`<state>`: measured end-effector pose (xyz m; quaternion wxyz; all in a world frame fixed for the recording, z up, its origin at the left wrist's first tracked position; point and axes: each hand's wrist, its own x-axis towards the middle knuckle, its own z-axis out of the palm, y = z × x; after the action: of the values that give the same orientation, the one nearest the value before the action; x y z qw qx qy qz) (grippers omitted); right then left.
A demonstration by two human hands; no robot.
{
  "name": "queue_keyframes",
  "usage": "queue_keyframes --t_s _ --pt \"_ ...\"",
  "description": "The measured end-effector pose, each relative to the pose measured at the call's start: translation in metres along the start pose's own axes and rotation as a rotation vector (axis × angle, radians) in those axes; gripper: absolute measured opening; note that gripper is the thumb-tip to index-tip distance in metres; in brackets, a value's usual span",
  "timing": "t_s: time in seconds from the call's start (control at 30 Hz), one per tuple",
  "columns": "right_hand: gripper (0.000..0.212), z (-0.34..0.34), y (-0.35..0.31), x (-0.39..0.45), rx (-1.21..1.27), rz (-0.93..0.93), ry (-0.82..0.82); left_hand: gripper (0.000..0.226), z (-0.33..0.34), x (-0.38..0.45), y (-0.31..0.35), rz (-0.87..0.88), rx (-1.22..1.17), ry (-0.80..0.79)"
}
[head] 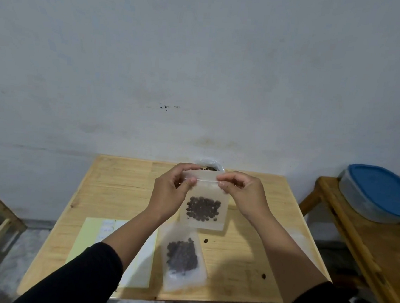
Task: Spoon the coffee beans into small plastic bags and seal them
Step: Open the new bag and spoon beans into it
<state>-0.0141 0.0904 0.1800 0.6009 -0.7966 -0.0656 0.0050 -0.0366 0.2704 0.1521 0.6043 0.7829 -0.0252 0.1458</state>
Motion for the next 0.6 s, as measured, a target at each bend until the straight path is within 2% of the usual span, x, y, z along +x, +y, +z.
queue_keyframes --t_s 0.2,0.33,0.43,0.6 --pt "0.02 0.001 -0.004 0.006 -0.025 0.018 -0.034 0.037 0.002 -0.003 -0.004 -0.019 0.009 0.024" --pt "0.025 0.01 -0.004 0.007 -0.055 -0.006 0.049 0.034 0.004 -0.002 -0.001 -0.035 -0.002 0.071" --pt "0.022 0.014 -0.005 0.009 -0.03 -0.028 0.003 0.033 0.0 0.001 -0.002 -0.051 -0.026 0.087" --pt "0.016 0.02 -0.003 0.009 -0.049 -0.003 -0.045 0.021 -0.006 0.0 0.0 -0.064 -0.046 -0.021"
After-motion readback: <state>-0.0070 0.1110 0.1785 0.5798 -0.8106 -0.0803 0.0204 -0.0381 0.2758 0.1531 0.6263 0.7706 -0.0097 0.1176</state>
